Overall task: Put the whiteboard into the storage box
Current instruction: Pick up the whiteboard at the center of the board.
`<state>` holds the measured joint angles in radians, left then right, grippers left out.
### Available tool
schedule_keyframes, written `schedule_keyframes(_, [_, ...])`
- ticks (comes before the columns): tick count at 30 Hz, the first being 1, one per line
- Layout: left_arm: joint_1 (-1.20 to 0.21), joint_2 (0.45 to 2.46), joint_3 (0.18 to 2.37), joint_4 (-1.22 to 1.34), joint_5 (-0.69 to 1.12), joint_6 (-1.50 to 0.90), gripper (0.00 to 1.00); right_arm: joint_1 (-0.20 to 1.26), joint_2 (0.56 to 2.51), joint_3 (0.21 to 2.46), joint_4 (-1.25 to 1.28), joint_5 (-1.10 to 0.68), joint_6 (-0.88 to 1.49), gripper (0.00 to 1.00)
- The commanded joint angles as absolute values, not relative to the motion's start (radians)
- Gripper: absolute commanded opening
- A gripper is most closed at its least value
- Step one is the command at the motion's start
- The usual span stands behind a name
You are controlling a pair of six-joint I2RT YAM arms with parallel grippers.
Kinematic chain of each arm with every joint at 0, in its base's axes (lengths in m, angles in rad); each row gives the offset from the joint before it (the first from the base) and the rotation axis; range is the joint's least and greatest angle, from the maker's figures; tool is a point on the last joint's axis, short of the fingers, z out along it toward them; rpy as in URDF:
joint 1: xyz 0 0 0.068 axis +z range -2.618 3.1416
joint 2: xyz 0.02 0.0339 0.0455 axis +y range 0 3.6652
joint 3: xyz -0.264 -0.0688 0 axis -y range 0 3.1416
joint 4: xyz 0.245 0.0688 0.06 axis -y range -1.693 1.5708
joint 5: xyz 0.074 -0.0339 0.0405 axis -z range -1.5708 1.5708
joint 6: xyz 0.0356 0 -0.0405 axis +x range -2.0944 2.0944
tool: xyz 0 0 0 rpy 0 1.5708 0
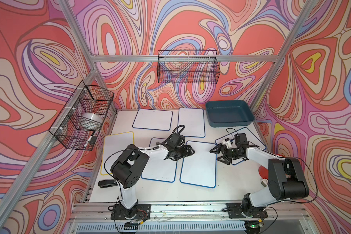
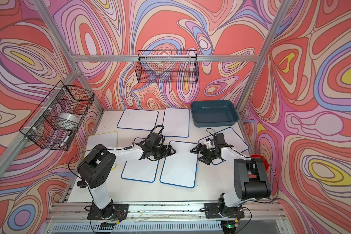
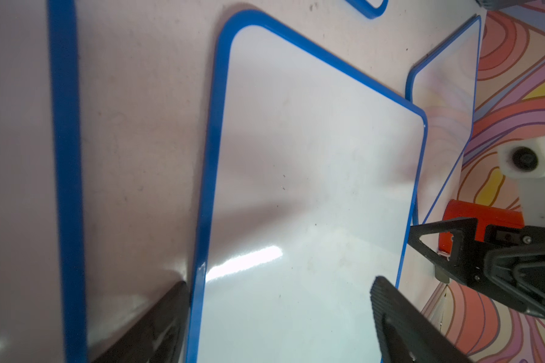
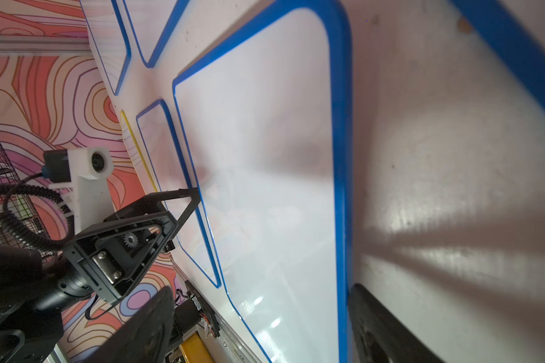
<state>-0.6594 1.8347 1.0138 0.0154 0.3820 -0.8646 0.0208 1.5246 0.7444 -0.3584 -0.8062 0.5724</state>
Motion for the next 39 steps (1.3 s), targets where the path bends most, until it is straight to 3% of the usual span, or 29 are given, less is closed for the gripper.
schedule_keyframes(1, [-0.710,1.867,0.997,0.115,0.548,-0.893,0.86,0.063,1.489,0.736,-0.220,-1.100,0.625,0.87])
schedule_keyframes(39, [-0.710,1.904,1.002,0.195,0.558,-0.929,0.86,0.061,1.590,0.543,0.416,-1.168,0.978,0.83])
